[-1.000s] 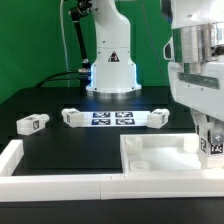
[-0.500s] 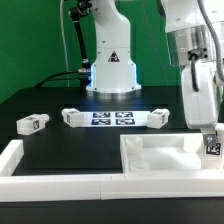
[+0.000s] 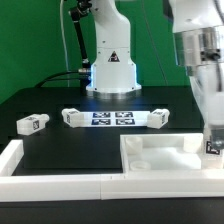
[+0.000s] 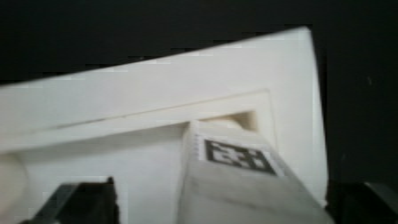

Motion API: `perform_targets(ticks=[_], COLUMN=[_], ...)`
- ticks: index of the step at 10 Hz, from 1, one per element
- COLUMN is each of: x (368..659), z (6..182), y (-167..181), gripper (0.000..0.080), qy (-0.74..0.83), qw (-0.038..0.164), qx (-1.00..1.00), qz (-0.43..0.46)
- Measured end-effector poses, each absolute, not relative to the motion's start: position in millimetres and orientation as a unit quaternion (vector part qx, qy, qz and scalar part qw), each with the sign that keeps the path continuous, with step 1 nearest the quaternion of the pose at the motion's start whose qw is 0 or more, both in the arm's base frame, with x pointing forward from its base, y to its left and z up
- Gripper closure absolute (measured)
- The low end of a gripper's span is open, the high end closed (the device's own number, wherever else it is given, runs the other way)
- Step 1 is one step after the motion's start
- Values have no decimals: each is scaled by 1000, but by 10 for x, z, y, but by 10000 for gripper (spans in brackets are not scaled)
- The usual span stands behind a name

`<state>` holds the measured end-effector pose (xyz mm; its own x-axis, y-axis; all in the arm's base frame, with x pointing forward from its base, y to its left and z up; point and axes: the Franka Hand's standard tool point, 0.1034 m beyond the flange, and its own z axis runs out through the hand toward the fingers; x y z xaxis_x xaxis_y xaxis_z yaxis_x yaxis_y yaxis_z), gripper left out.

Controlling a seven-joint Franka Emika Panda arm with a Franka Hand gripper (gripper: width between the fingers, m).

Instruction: Assemble square table

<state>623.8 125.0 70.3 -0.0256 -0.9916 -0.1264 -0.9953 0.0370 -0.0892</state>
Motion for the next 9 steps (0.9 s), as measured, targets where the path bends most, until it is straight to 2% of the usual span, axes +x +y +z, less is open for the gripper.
perform_targets(ticks=[1,2,4,7,9], x=[6232,6229,6224,6252,6278], z=[728,706,699,706,769], y=[1278,1254,1250,1248,1209], gripper=[172,157,151,150,150], qy=[696,666,592,358,258], qw=[77,76,72,50,50], qx=[-714,-742,-802,-932,-963], qz=[12,9,-1,-35,-62])
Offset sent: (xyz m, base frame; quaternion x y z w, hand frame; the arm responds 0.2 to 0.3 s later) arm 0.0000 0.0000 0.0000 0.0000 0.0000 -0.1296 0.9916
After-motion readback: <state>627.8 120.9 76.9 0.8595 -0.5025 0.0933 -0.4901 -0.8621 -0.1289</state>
